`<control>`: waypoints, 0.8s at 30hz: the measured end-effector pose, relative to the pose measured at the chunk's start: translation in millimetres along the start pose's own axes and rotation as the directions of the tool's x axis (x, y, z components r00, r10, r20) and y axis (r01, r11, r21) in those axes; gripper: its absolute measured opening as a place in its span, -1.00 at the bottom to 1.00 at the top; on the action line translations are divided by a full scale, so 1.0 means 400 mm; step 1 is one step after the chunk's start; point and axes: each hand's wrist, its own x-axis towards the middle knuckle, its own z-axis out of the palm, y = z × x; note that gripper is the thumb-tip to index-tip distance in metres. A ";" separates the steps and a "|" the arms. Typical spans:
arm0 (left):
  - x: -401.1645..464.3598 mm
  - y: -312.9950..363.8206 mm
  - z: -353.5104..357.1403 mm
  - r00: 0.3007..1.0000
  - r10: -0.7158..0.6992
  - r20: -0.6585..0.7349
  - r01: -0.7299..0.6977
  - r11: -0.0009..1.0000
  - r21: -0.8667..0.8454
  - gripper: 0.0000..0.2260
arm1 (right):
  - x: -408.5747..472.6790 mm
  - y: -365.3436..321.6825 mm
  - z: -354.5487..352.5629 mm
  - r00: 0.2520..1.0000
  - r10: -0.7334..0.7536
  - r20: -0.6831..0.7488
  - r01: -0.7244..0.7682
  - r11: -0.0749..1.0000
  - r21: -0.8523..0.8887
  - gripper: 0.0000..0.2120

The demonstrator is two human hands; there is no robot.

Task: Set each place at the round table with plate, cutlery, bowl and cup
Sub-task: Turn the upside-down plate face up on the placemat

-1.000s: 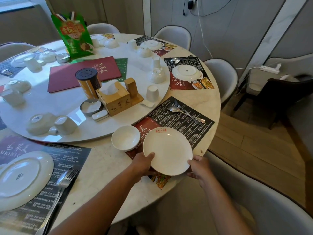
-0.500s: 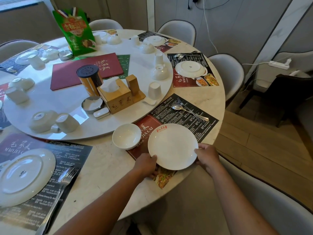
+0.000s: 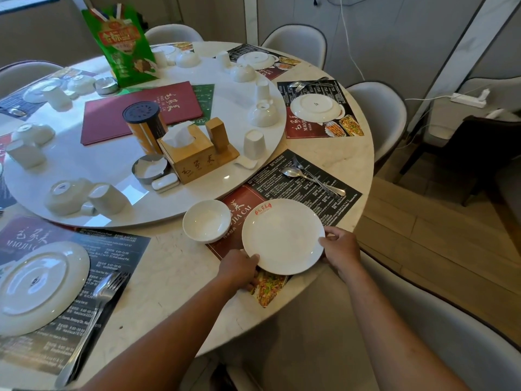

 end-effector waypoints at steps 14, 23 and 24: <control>-0.011 -0.002 0.009 0.998 0.016 -0.060 -0.017 1.000 -0.017 -0.78 | -0.036 0.020 -0.002 0.998 -0.068 0.001 0.068 0.997 0.029 -0.50; -0.049 -0.005 0.032 0.985 0.055 -0.161 -0.056 0.998 -0.002 -0.70 | -0.054 0.019 0.007 0.990 -0.133 0.037 0.137 0.982 -0.129 -0.45; -0.063 -0.009 0.038 0.979 0.089 -0.185 -0.085 0.996 0.031 -0.68 | -0.062 0.020 0.010 0.987 -0.155 0.030 0.158 0.971 -0.177 -0.42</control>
